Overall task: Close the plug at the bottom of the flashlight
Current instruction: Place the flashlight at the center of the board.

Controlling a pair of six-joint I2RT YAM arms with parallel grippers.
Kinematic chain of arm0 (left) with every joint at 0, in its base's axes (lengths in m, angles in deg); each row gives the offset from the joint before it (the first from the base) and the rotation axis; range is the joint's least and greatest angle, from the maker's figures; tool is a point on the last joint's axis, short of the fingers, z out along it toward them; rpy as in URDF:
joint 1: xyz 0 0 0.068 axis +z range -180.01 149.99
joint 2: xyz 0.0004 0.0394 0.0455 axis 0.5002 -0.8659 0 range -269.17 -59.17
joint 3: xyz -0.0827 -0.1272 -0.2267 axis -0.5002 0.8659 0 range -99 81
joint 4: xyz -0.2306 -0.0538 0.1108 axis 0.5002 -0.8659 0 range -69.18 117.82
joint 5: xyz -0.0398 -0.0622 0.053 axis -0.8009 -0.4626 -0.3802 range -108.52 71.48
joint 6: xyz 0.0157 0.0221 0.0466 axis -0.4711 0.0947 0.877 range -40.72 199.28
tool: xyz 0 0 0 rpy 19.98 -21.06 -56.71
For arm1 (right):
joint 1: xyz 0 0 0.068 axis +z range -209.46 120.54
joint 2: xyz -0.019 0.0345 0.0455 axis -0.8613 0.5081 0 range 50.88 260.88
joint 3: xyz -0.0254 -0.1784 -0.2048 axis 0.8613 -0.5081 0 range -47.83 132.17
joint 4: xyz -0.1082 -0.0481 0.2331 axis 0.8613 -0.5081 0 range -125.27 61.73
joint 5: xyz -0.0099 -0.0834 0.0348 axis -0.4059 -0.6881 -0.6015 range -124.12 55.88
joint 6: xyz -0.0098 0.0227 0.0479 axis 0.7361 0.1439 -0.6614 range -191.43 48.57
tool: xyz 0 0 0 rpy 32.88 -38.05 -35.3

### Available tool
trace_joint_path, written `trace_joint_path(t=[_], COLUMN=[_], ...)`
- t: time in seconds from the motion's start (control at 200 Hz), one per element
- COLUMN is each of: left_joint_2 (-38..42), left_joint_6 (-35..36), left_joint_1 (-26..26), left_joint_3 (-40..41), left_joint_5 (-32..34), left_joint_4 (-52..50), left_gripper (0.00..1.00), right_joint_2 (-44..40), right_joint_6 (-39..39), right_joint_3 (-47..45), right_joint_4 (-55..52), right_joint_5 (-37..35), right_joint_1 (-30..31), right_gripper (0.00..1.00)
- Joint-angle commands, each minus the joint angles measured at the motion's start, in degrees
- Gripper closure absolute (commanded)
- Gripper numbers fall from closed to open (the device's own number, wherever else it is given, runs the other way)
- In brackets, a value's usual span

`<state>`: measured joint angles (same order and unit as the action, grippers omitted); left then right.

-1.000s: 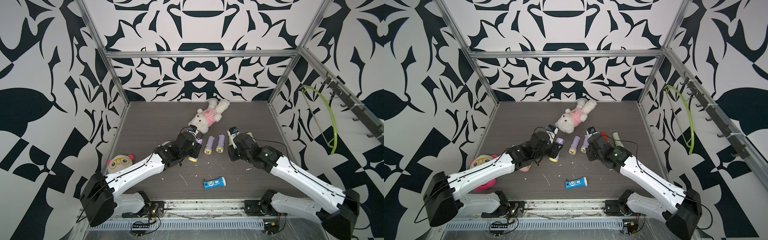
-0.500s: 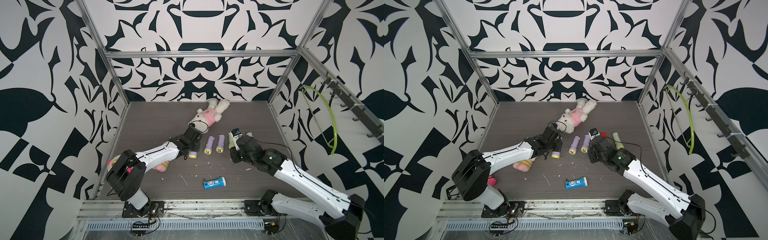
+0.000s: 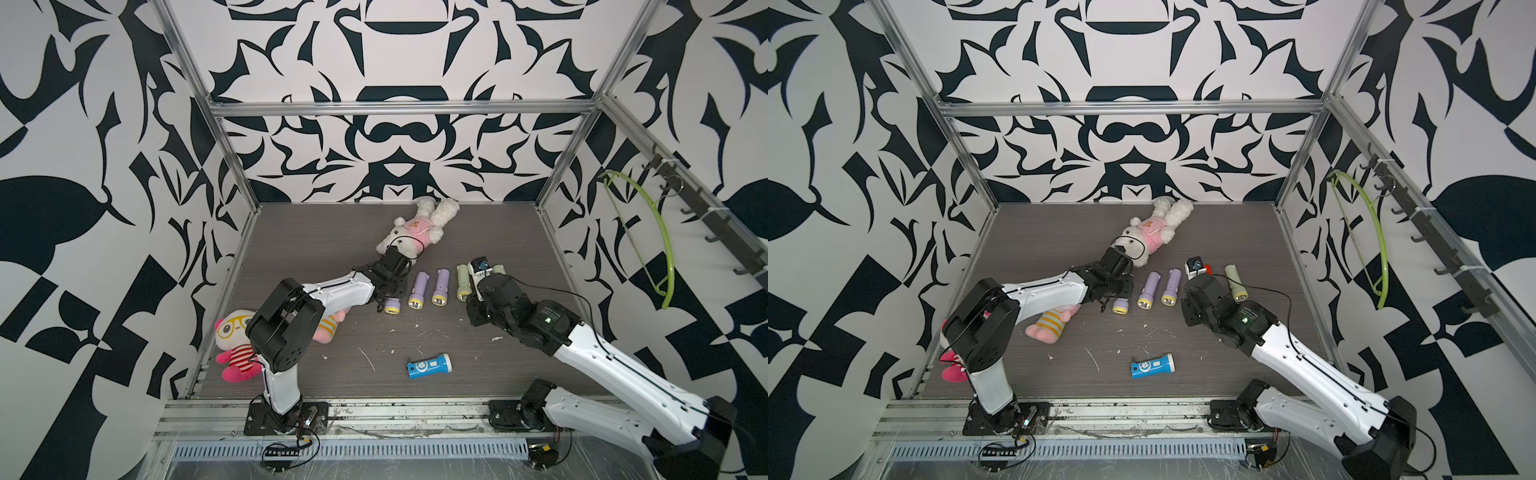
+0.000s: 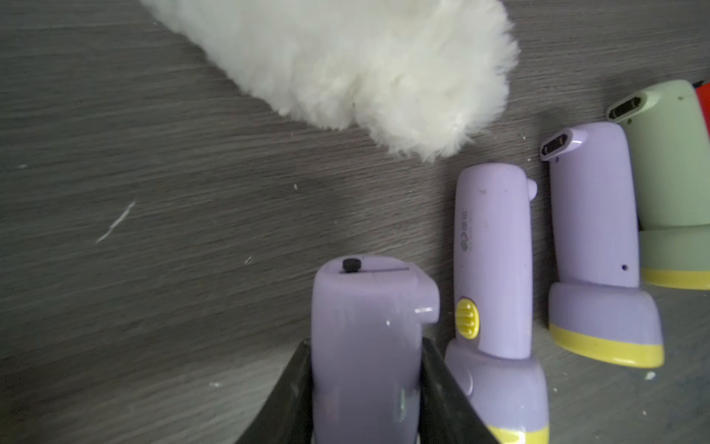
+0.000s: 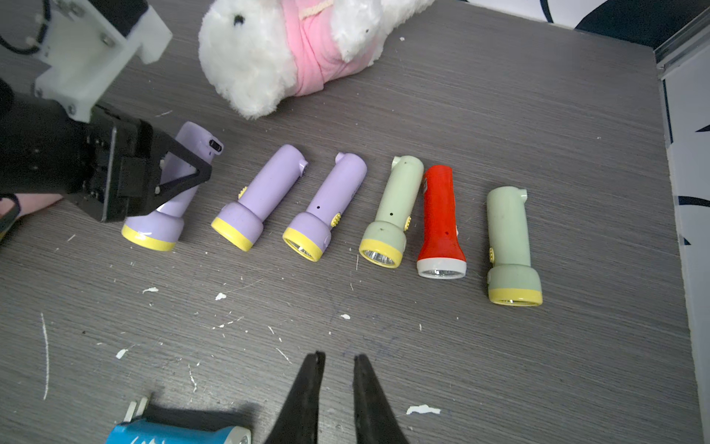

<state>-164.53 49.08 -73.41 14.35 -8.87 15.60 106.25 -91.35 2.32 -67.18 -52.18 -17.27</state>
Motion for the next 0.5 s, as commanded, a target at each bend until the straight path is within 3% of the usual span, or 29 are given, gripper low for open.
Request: trace_joint_path(t=[0.0,0.105,0.495], left_joint_2=[-1.83,-2.95,-5.70], left_joint_6=[-0.30,-0.22,-0.30], left_joint_1=[0.24,0.24,1.64], left_joint_3=[-2.44,-3.03,-4.98], left_joint_5=[-1.83,-1.92,-2.53], left_joint_4=[-1.00,-1.58,-3.16], left_gripper=[0.70,0.58,0.58], right_joint_2=[0.33,0.34,1.92], right_joint_6=[-0.83,-0.47,-0.13], right_joint_3=[0.16,0.21,-0.14], right_joint_4=[0.16,0.63,1.15], right_joint_5=[-1.29,-1.28,-1.02], right_joint_1=[0.03,0.08,0.04], right_gripper=[0.80,0.80,0.78])
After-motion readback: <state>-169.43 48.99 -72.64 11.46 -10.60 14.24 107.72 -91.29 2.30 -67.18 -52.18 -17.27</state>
